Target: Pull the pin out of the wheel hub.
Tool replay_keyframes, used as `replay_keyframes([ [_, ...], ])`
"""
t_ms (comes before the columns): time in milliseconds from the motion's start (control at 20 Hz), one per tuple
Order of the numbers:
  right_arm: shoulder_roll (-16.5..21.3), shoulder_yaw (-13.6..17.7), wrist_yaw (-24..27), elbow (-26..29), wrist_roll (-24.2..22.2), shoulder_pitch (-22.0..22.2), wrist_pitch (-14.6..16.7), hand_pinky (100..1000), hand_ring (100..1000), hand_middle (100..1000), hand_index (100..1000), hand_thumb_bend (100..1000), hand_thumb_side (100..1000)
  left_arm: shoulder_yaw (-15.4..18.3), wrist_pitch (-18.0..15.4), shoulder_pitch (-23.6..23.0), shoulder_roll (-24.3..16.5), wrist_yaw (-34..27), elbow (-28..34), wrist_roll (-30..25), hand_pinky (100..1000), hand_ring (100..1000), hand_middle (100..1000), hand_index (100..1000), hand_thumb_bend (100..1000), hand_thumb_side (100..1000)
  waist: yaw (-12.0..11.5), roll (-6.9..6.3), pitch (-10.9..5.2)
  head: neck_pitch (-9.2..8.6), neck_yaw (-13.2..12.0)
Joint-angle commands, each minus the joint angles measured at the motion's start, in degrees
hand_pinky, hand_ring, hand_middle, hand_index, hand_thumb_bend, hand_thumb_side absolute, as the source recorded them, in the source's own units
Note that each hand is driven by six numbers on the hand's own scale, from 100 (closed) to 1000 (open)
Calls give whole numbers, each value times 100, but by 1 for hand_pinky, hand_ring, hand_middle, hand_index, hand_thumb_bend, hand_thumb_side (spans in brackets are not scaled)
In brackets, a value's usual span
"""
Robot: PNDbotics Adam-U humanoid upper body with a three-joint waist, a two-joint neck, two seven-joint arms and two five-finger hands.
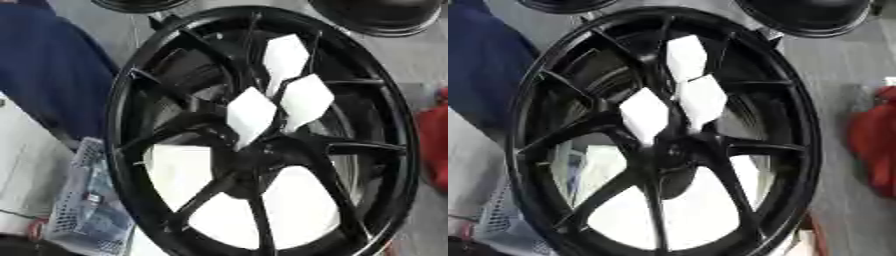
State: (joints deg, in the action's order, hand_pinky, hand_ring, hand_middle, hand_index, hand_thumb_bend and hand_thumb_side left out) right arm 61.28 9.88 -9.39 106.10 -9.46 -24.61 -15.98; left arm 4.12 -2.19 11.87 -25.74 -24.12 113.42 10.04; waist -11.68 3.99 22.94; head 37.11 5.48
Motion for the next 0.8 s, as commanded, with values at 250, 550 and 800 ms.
replay_keyframes([
  [250, 159, 74, 26, 15, -4, -42, 30, 848, 745, 710, 787, 100, 499, 29, -74, 84, -329, 204, 117, -60, 814, 659, 718, 857, 267, 829, 15, -65, -131, 32, 18],
  [550, 170, 54, 5, 20, -21, -32, 37, 848, 745, 710, 787, 100, 499, -55, -347, 228, -1051, 560, 117, -183, 811, 657, 718, 857, 252, 807, 42, -119, -155, 62, 37],
  [800, 188, 52, -7, 0, -26, 1, 38, 848, 745, 710, 787, 100, 499, -192, -621, 322, -1878, 1068, 117, -387, 806, 656, 720, 856, 241, 784, 55, -160, -189, 94, 51],
])
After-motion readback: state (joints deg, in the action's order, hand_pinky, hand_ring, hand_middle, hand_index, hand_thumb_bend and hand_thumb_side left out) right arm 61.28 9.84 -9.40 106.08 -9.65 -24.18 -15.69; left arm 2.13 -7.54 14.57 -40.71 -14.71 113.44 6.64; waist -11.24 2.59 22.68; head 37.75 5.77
